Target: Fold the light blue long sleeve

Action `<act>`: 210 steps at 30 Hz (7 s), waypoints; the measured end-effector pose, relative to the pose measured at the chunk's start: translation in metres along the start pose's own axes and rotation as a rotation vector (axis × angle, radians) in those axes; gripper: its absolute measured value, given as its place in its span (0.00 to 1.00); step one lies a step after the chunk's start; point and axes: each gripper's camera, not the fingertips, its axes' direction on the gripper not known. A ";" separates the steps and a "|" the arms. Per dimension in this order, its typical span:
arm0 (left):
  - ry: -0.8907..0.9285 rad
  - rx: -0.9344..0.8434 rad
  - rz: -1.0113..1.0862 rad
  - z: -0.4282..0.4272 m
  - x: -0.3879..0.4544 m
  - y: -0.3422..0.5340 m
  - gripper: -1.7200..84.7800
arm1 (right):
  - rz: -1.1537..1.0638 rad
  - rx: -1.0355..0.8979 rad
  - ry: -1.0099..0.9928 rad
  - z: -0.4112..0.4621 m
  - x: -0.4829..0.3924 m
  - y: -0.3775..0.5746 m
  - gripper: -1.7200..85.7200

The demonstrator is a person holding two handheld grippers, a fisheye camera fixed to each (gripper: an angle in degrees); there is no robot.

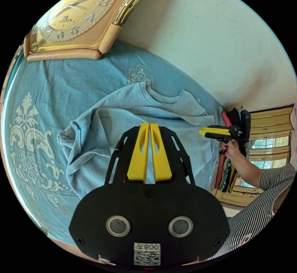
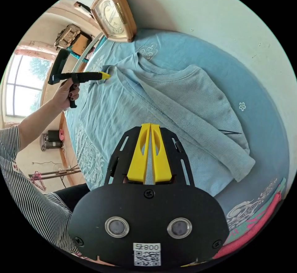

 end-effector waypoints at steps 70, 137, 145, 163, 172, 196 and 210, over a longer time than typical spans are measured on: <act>-0.210 0.054 -0.152 -0.039 -0.074 0.132 0.02 | 0.320 0.219 0.358 -0.105 0.045 0.157 0.02; 0.075 0.065 -0.516 -0.236 0.034 0.526 0.02 | 0.603 0.071 0.009 0.112 0.094 0.605 0.02; -0.033 -0.104 -0.301 -0.197 0.161 0.481 0.02 | 0.385 0.019 0.008 0.166 0.062 0.592 0.02; 0.206 -0.287 -0.022 -0.183 0.481 0.461 0.03 | 0.844 0.256 -0.194 0.196 0.155 0.765 0.12; 0.234 -0.354 0.164 -0.184 0.653 0.422 0.05 | 0.912 0.336 -0.301 0.225 0.186 0.789 0.10; -0.232 -0.145 0.728 -0.247 1.053 0.300 0.10 | 0.565 0.501 -0.540 0.181 0.182 0.731 0.04; -0.096 -0.089 0.518 -0.317 1.029 0.283 0.04 | 0.696 0.602 -0.713 0.199 0.278 0.630 0.12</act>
